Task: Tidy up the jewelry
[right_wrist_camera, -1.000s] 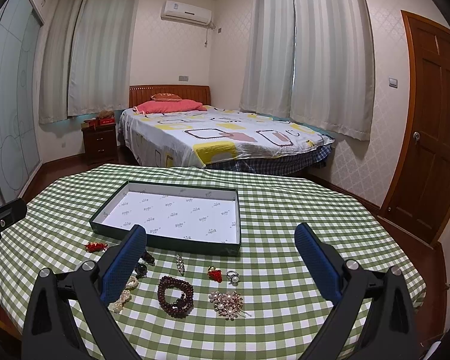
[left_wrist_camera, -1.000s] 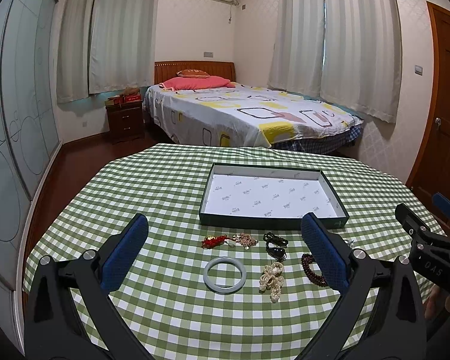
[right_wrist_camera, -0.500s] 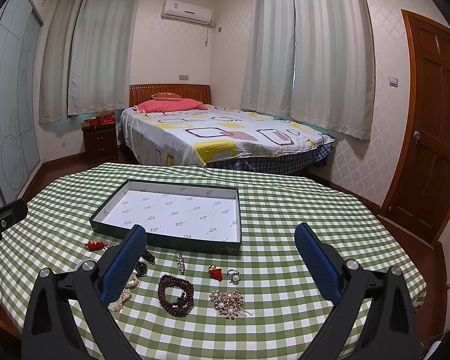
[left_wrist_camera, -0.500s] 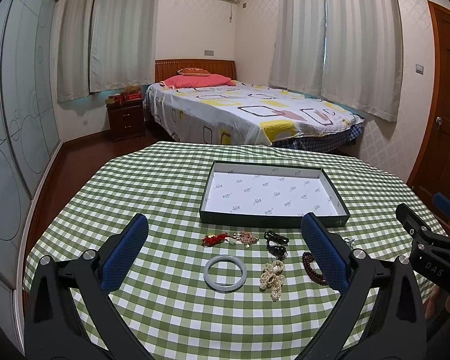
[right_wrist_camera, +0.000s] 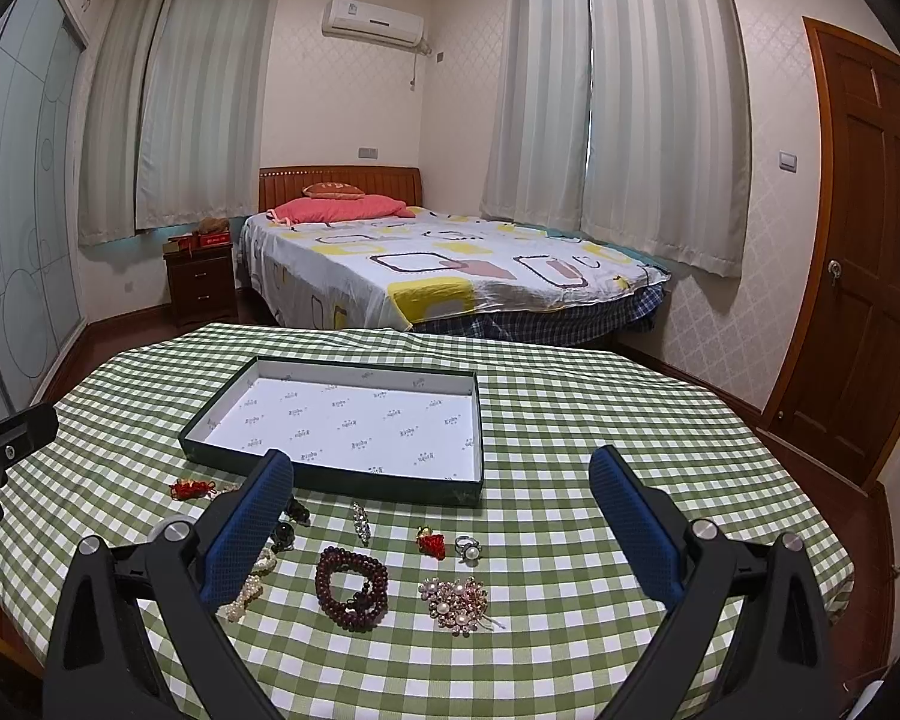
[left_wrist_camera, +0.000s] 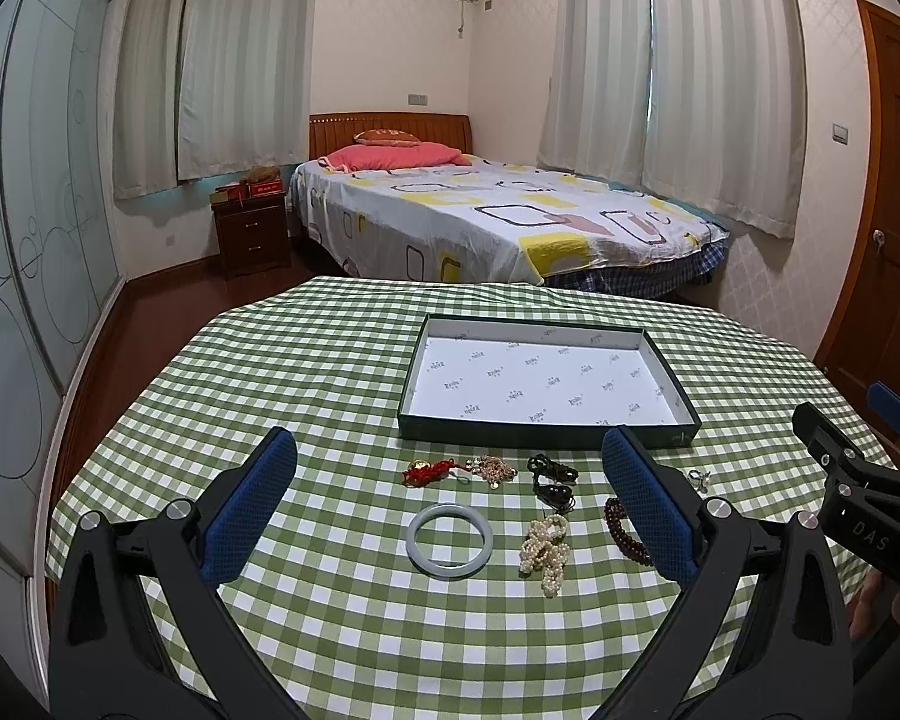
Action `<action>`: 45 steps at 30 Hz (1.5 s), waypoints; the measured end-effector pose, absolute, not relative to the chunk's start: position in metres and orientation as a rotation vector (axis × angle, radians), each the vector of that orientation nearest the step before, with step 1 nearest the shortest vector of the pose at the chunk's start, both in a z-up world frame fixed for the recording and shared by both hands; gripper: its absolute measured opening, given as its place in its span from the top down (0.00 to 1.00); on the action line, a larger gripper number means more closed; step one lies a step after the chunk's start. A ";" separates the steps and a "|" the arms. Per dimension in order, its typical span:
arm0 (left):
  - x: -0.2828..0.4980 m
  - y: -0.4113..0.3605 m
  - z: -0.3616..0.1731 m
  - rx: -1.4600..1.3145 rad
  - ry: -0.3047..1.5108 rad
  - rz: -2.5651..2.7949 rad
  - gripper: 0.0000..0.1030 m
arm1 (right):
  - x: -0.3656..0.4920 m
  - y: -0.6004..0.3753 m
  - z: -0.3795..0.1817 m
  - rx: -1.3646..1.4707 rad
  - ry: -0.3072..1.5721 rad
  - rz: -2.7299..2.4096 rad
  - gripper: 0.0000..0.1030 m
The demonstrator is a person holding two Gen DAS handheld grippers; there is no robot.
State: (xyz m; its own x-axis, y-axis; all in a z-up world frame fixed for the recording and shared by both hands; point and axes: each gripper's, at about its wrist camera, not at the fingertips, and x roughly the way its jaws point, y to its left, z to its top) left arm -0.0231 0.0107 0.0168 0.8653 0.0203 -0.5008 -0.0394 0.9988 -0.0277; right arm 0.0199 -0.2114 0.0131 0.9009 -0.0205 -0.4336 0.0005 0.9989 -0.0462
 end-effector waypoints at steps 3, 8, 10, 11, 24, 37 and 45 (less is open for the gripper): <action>-0.023 0.011 0.017 -0.038 0.524 0.031 0.04 | 0.020 -0.211 0.013 -0.046 0.449 -0.012 0.06; -0.023 0.011 0.017 -0.038 0.524 0.031 0.04 | 0.019 -0.211 0.012 -0.045 0.449 -0.010 0.06; -0.023 0.011 0.017 -0.039 0.525 0.031 0.04 | 0.020 -0.211 0.011 -0.046 0.450 -0.011 0.06; -0.023 0.011 0.017 -0.039 0.526 0.031 0.04 | 0.019 -0.211 0.011 -0.046 0.450 -0.011 0.06; -0.023 0.011 0.014 -0.037 0.532 0.033 0.04 | 0.019 -0.211 0.008 -0.045 0.454 -0.011 0.06; -0.009 0.018 -0.007 -0.041 0.566 0.043 0.04 | 0.029 -0.214 -0.010 -0.041 0.476 0.007 0.06; 0.020 0.034 -0.058 -0.079 0.682 0.039 0.04 | 0.051 -0.224 -0.060 -0.016 0.571 0.035 0.06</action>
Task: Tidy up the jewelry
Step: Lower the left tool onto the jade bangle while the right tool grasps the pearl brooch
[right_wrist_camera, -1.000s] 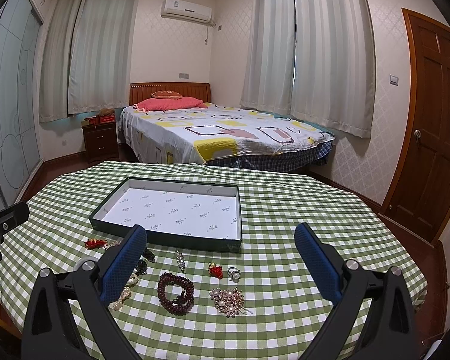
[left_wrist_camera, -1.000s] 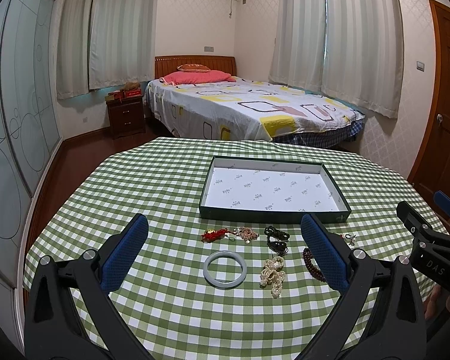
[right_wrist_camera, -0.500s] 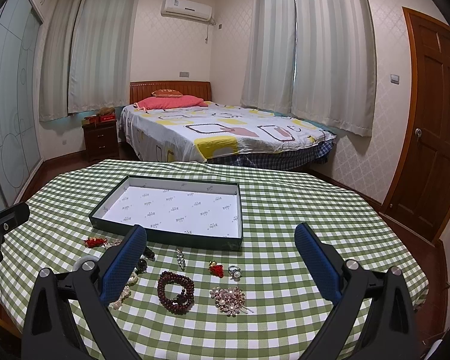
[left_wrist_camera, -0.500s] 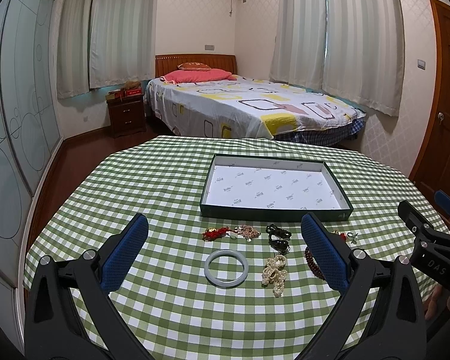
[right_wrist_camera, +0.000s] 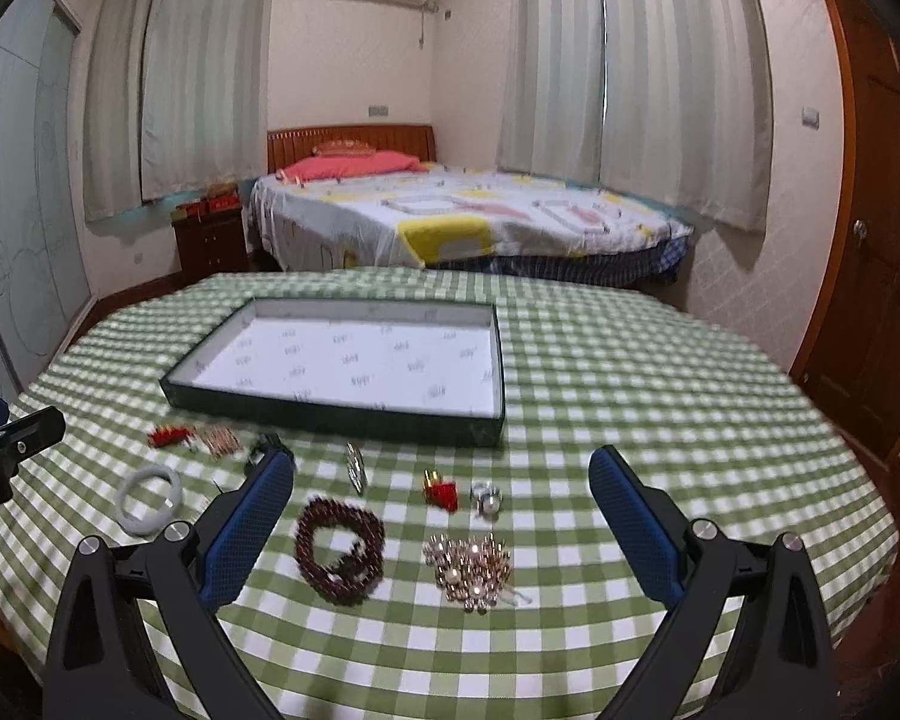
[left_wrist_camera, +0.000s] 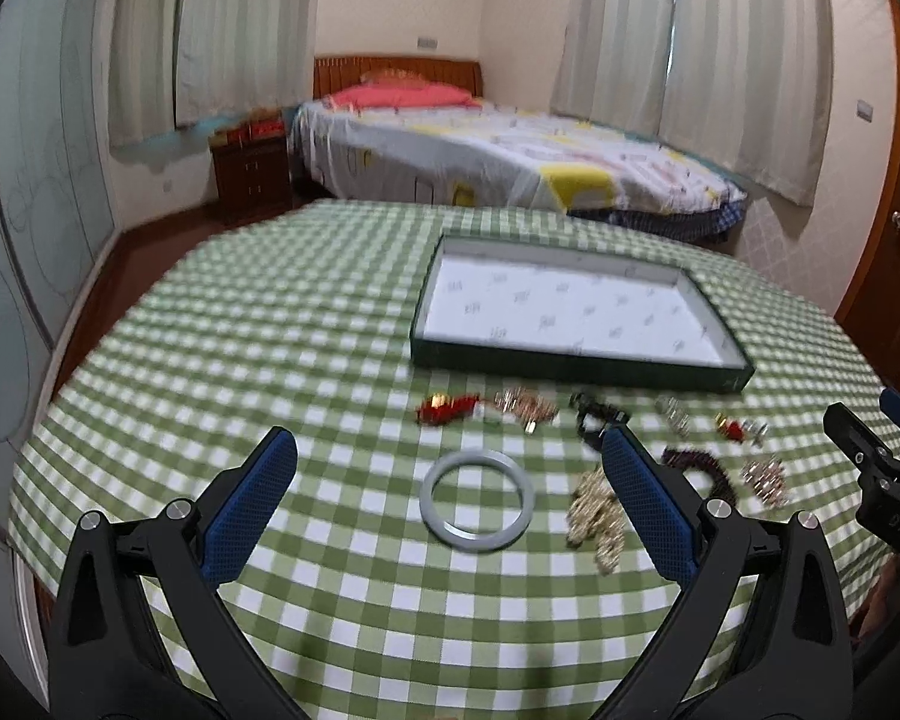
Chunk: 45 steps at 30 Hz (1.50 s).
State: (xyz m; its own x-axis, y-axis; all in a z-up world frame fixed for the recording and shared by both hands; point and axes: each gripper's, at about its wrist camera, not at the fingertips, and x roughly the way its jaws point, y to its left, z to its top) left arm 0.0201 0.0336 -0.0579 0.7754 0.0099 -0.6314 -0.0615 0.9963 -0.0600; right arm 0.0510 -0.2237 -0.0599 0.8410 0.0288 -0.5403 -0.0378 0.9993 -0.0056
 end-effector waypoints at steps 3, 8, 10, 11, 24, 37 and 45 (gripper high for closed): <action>0.029 0.038 -0.076 -0.112 0.740 0.032 0.04 | 0.059 -0.228 -0.076 -0.010 0.612 0.033 0.06; 0.043 0.038 -0.097 -0.107 0.799 0.031 0.05 | 0.072 -0.235 -0.098 0.022 0.681 0.043 0.06; 0.051 0.037 -0.106 -0.094 0.823 0.029 0.12 | 0.075 -0.235 -0.103 0.025 0.698 0.045 0.06; 0.054 0.036 -0.109 -0.092 0.836 0.028 0.15 | 0.076 -0.235 -0.105 0.026 0.704 0.045 0.06; 0.084 0.022 -0.138 -0.061 0.897 -0.011 0.18 | 0.092 -0.237 -0.124 0.026 0.763 0.053 0.06; 0.091 0.014 -0.146 -0.001 0.899 -0.004 0.08 | 0.098 -0.250 -0.132 0.060 0.794 0.050 0.08; 0.092 0.010 -0.147 0.005 0.902 -0.013 0.06 | 0.098 -0.248 -0.138 0.053 0.824 0.076 0.45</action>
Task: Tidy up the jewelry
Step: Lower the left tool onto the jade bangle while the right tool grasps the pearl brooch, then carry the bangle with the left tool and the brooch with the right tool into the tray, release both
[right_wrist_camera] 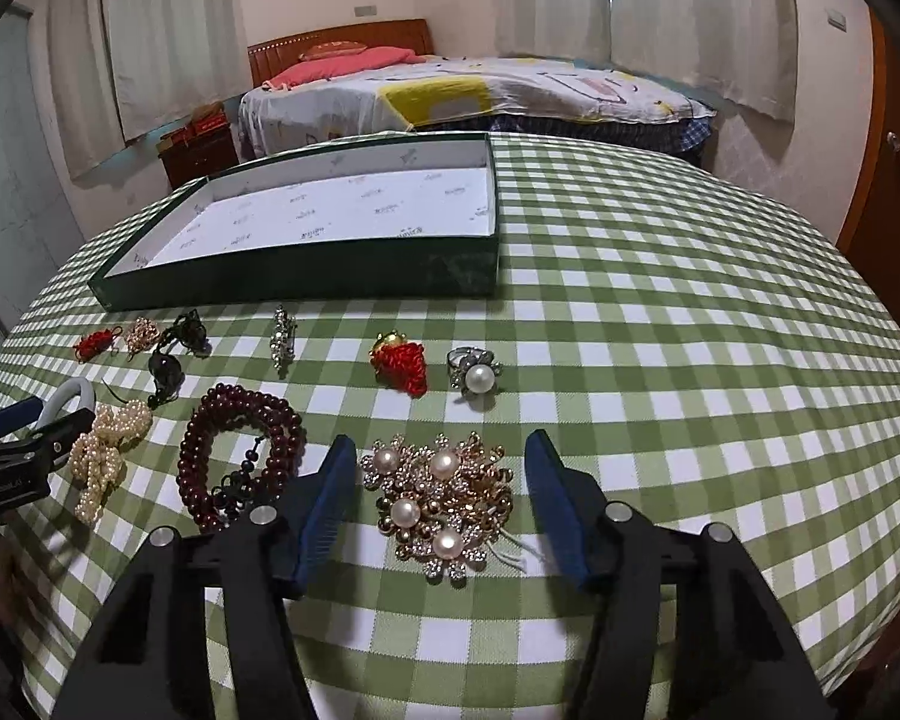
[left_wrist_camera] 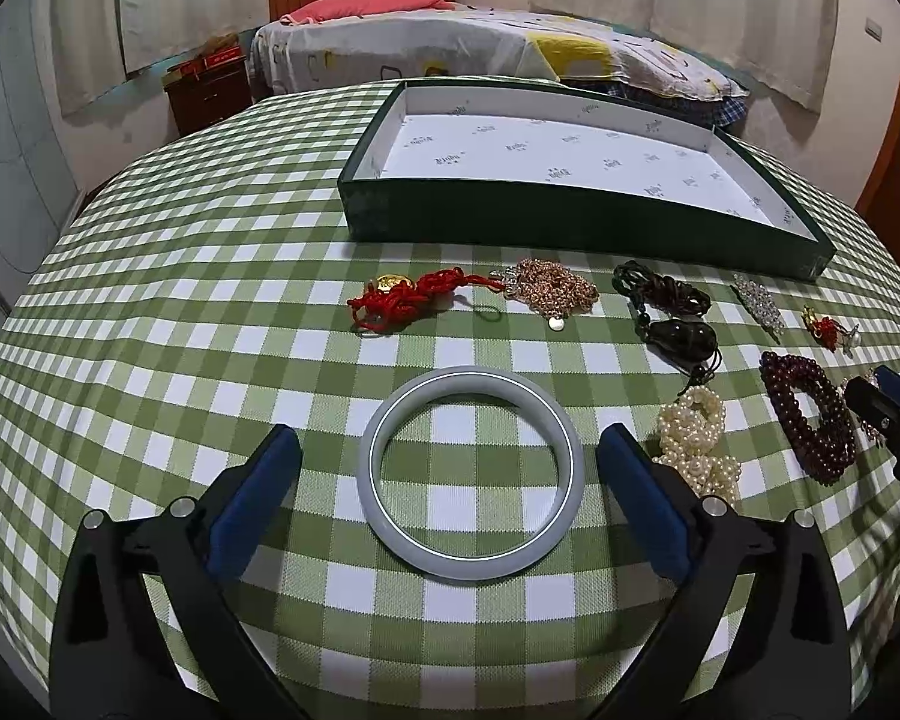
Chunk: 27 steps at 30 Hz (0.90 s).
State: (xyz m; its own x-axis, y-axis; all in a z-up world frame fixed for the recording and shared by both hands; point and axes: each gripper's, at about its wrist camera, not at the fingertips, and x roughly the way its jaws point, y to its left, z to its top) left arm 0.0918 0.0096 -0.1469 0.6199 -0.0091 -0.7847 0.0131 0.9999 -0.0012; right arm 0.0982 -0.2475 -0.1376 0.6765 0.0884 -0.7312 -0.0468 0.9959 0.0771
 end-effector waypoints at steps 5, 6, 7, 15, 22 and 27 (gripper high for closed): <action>0.090 0.011 -0.146 0.006 0.904 -0.017 0.06 | 0.092 -0.241 -0.139 0.014 0.822 0.081 0.53; 0.090 0.011 -0.146 0.005 0.901 -0.017 0.08 | 0.091 -0.240 -0.139 0.008 0.821 0.087 0.53; 0.088 0.012 -0.145 0.004 0.898 -0.018 0.10 | 0.091 -0.239 -0.139 0.007 0.819 0.093 0.56; 0.078 0.012 -0.142 0.011 0.871 -0.042 0.33 | 0.087 -0.237 -0.136 0.009 0.798 0.116 0.74; 0.076 0.013 -0.141 -0.001 0.863 -0.049 0.33 | 0.088 -0.239 -0.136 0.027 0.804 0.128 0.80; 0.076 0.012 -0.141 -0.005 0.861 -0.049 0.33 | 0.087 -0.239 -0.135 0.035 0.798 0.127 0.80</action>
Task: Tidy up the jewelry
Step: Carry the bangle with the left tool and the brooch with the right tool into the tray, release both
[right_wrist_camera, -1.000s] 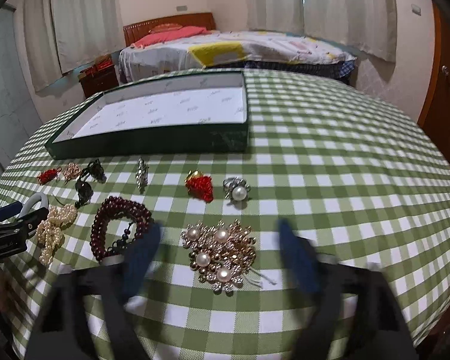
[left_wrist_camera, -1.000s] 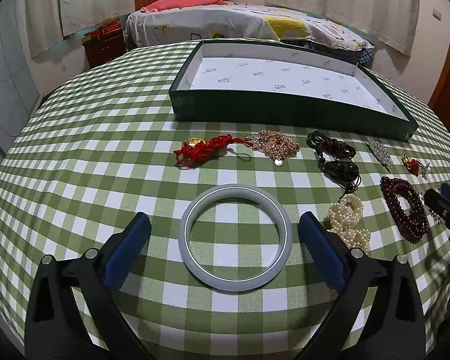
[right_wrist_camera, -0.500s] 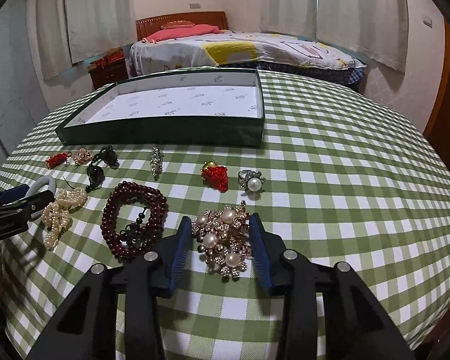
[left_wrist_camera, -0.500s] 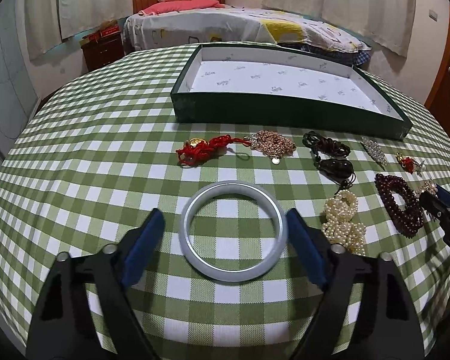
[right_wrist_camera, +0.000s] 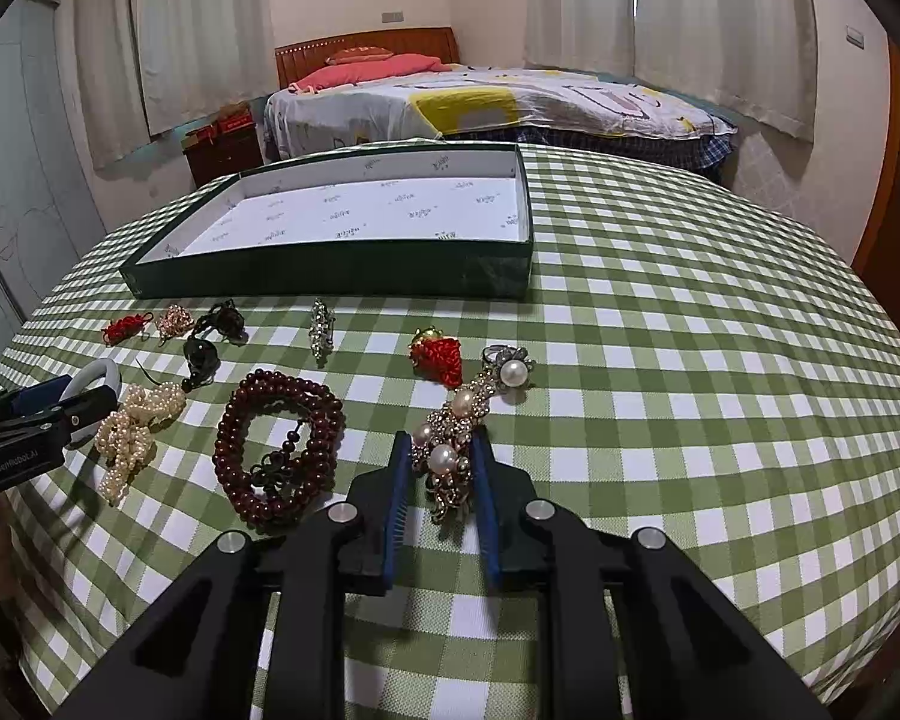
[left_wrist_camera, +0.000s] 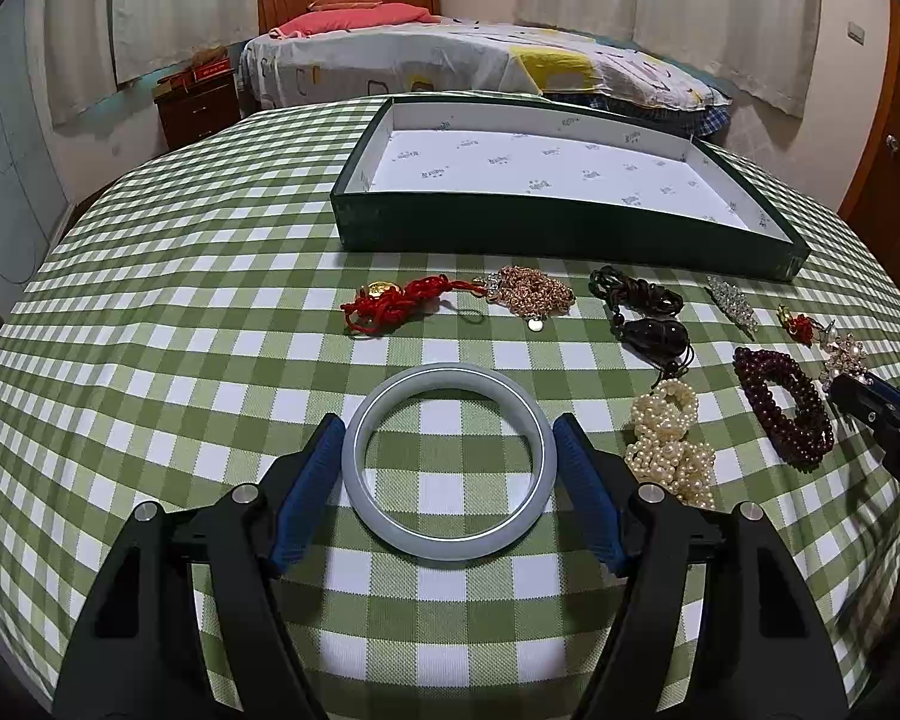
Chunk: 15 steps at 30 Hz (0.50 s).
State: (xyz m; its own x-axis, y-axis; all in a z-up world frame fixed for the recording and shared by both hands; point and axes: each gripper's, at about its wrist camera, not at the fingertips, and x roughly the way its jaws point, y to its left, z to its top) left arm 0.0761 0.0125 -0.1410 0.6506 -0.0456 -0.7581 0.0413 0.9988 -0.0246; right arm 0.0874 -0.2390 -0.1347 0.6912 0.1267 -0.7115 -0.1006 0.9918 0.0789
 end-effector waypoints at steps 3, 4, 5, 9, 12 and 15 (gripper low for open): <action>0.075 0.013 -0.139 -0.009 0.854 -0.049 0.33 | 0.086 -0.240 -0.130 0.042 0.785 0.128 0.84; 0.075 0.012 -0.138 -0.008 0.850 -0.048 0.33 | 0.086 -0.240 -0.130 0.041 0.782 0.130 0.84; 0.074 0.012 -0.137 -0.006 0.847 -0.049 0.33 | 0.086 -0.240 -0.129 0.040 0.781 0.131 0.84; 0.073 0.010 -0.133 -0.001 0.836 -0.054 0.33 | 0.086 -0.240 -0.129 0.044 0.779 0.132 0.84; 0.072 0.010 -0.130 -0.001 0.828 -0.057 0.33 | 0.085 -0.240 -0.127 0.047 0.771 0.132 0.84; 0.072 0.011 -0.130 -0.005 0.827 -0.056 0.33 | 0.085 -0.241 -0.124 0.051 0.762 0.133 0.84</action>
